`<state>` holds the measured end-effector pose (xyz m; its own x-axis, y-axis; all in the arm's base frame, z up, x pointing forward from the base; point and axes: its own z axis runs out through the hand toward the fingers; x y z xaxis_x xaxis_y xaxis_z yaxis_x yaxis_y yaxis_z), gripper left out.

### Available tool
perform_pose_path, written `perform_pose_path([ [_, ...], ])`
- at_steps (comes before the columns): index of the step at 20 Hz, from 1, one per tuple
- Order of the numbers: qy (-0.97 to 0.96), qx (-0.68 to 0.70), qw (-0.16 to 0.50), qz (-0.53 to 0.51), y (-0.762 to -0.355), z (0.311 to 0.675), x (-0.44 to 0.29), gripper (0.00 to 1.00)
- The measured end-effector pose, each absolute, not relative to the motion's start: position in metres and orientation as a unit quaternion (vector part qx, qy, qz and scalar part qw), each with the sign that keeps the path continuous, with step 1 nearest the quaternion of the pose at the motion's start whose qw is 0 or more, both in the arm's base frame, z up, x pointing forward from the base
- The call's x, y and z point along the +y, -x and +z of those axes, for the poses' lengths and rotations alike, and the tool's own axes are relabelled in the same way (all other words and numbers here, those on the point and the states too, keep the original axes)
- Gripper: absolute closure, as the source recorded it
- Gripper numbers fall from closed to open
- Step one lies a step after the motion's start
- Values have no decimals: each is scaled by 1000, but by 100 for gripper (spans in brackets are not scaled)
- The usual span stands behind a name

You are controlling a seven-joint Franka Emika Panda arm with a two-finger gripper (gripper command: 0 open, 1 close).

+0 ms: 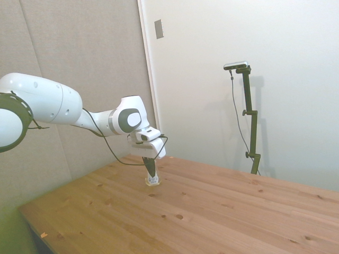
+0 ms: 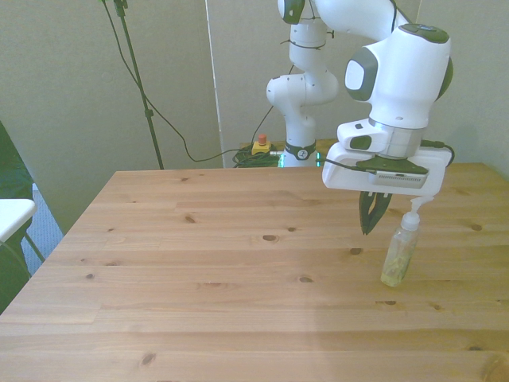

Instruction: Knock down the sanitizer

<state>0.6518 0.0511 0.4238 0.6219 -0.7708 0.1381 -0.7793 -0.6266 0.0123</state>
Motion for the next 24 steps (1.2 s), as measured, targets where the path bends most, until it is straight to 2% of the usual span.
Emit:
perform_pose_path([
  [14, -903, -423, 43, 65, -710, 425, 79, 100],
  [24, -902, -423, 49, 67, -735, 424, 88, 100],
])
